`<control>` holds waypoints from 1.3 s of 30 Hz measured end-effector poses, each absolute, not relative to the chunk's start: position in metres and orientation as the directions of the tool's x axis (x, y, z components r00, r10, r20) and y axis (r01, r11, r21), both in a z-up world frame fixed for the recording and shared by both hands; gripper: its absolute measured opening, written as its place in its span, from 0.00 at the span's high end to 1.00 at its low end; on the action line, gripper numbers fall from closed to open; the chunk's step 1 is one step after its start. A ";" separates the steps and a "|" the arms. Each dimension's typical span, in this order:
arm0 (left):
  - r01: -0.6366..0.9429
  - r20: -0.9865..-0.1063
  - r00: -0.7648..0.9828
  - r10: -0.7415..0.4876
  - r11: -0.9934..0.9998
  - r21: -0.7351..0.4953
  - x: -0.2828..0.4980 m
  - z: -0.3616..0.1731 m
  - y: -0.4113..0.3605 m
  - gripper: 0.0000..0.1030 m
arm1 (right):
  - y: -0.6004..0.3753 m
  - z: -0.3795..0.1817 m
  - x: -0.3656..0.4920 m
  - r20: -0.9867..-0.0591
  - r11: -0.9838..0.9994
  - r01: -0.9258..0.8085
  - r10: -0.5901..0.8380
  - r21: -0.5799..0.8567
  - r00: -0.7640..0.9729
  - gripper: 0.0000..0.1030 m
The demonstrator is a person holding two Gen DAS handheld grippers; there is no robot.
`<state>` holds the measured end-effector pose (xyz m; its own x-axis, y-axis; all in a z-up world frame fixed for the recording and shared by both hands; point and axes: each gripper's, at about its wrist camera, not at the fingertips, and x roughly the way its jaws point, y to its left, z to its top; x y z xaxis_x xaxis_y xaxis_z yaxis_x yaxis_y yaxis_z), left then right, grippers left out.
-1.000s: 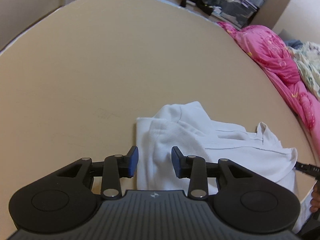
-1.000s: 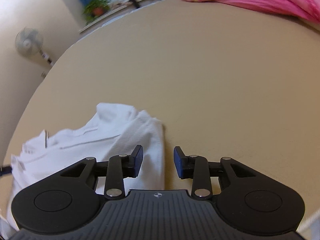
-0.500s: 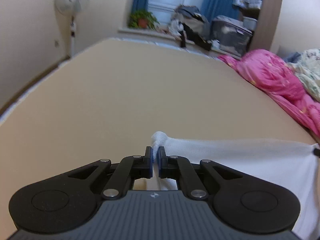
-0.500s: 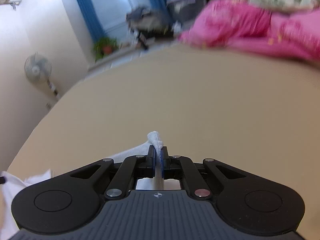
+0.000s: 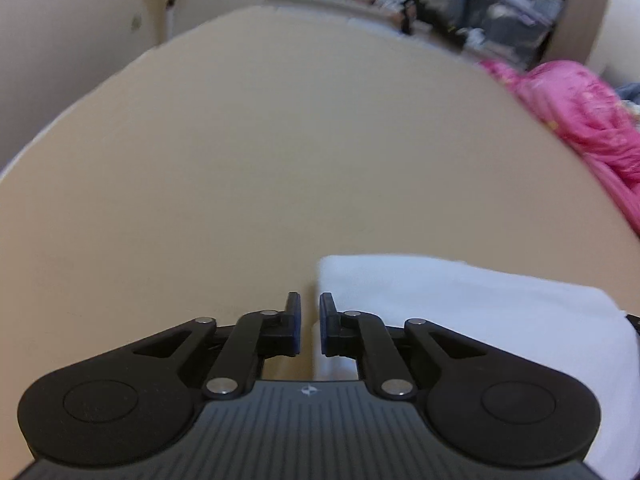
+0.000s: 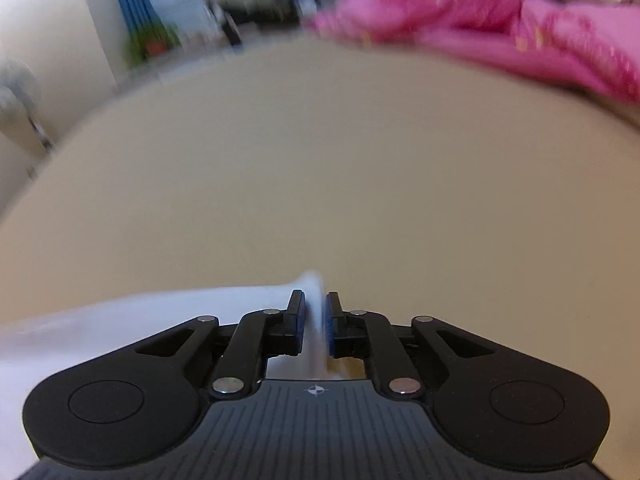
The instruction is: Fold small clothes
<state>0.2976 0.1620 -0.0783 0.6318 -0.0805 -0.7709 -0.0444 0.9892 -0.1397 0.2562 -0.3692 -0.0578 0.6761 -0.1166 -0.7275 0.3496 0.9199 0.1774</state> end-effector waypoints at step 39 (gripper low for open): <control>0.035 -0.820 0.507 -0.265 0.957 -0.288 0.120 -0.048 0.191 1.00 | -0.374 -0.025 0.062 -0.795 0.863 0.302 0.169 0.405 0.583 0.91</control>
